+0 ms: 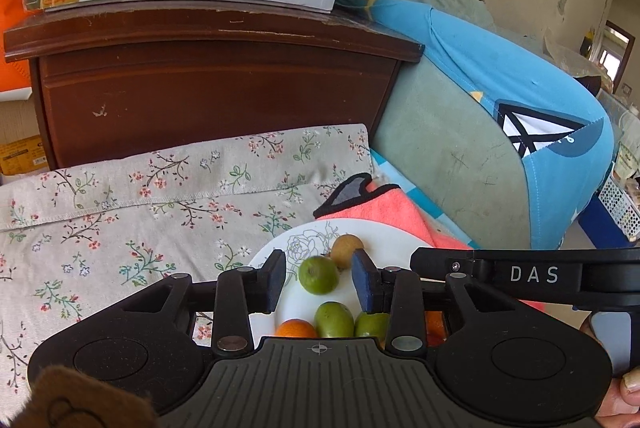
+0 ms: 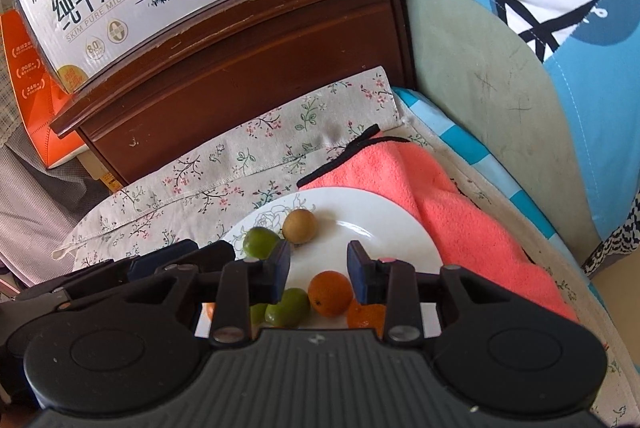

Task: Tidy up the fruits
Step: 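Carry the green fruit and mandarin onto the white plate and open both tools, then withdraw both open tools from the plate back to the brown kiwis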

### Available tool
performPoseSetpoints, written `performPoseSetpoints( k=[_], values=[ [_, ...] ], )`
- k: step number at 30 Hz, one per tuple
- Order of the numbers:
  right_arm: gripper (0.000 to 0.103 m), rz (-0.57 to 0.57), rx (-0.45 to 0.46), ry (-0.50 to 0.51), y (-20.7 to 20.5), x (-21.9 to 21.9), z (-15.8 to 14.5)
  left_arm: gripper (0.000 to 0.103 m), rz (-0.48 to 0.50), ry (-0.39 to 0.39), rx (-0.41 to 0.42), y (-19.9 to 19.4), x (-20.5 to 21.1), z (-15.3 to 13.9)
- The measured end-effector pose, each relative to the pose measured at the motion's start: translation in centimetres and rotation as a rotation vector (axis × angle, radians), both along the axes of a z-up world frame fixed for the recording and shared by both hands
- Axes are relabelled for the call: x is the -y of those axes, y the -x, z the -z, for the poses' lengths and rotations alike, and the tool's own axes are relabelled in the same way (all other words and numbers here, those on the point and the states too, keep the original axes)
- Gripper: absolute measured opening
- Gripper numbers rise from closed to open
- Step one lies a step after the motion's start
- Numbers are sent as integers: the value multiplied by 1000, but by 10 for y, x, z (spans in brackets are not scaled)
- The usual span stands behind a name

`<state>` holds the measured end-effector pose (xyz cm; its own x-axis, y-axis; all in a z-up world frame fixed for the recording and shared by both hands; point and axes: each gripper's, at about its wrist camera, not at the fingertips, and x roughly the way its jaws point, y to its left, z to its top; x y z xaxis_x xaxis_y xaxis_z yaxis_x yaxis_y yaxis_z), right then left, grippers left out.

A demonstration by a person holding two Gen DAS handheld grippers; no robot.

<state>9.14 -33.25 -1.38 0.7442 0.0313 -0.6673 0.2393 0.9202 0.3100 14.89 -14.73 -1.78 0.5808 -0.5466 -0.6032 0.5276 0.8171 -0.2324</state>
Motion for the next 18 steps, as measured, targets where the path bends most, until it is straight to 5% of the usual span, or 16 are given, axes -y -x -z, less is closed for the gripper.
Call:
performPoseSetpoints(
  k=[2,18],
  values=[
    [33,-5,16,8,2,-3,-4,49,-29,-5,10,3,-6,-8],
    [33,-101,75,-7,22,-35,-19,58,-147,-56,44,28,-86,-44]
  ],
)
